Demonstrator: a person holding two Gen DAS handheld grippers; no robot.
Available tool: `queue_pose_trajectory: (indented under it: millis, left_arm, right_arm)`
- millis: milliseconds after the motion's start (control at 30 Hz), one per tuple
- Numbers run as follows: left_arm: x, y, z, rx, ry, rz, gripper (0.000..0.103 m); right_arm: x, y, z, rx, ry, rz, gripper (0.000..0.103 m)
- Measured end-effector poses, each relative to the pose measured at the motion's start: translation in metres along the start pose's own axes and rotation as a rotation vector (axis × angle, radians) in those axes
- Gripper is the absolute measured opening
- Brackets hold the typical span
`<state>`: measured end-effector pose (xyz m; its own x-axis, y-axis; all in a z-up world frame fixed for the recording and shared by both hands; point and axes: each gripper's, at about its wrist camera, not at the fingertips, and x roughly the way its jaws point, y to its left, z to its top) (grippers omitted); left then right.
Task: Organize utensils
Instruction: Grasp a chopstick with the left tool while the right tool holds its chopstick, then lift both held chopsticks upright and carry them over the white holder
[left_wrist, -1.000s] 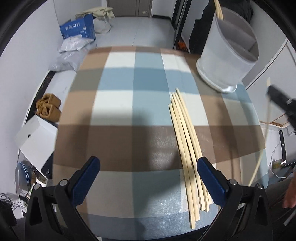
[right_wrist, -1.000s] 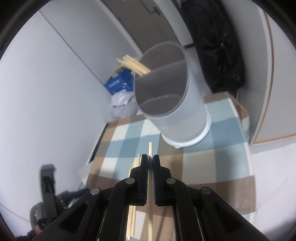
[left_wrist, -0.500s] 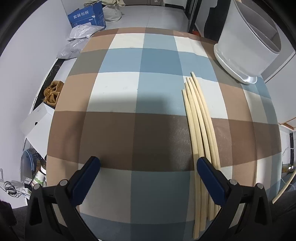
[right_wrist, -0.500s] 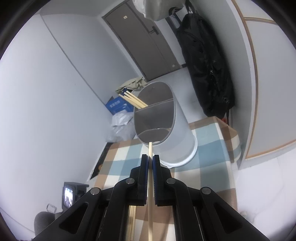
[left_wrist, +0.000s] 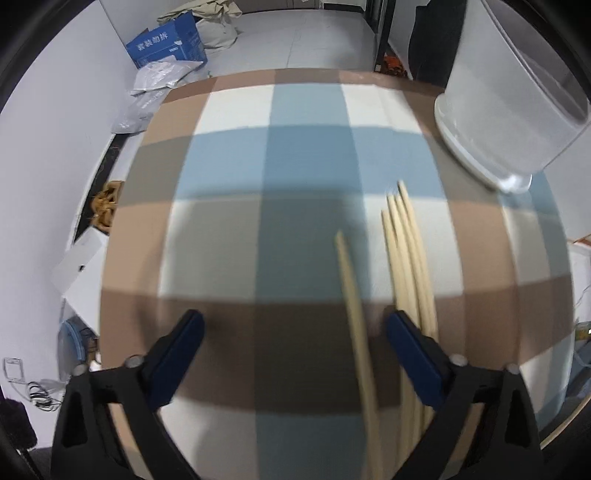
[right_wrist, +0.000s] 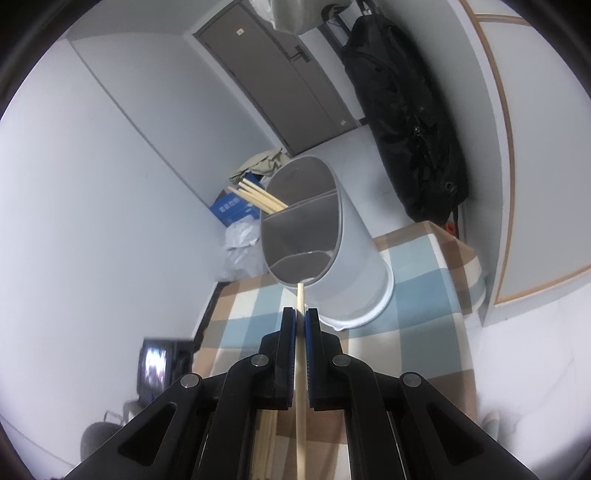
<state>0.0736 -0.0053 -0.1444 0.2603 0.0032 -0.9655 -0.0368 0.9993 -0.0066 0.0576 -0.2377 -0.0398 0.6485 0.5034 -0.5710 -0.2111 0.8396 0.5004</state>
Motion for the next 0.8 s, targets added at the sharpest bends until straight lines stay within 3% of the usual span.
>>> queue_pose_trajectory:
  millis: [100,167,233,267,467,567,800]
  left_arm:
    - [0.000,-0.002,0.006,-0.016,-0.004,-0.020,0.071]
    - [-0.002,-0.005,0.006,0.007,-0.013,-0.030,0.050]
    - [-0.004,-0.012,0.004,0.036,-0.022,-0.040,0.011]
    - [-0.003,-0.013,0.003,0.046,-0.026,-0.043,0.004]
    - [-0.010,-0.004,0.001,0.002,-0.050,-0.084,0.001]
    - [-0.026,0.000,0.001,-0.041,-0.102,-0.114,0.001]
    - [-0.097,0.010,-0.021,-0.071,-0.387,-0.187,0.001]
  right_arm:
    - [0.003,0.001,0.001,-0.008,0.005,0.007,0.004]
    - [0.005,0.001,0.002,-0.017,0.008,0.006,0.004]
    - [0.007,0.000,0.002,-0.017,0.013,0.006,0.004]
    - [0.008,-0.001,0.002,-0.015,0.017,0.005,0.004]
    - [0.010,-0.002,0.000,-0.013,0.024,0.002,0.004]
    - [0.008,0.001,-0.001,-0.025,0.018,0.006,0.004]
    - [0.004,0.017,-0.008,-0.088,-0.005,0.007,0.004]
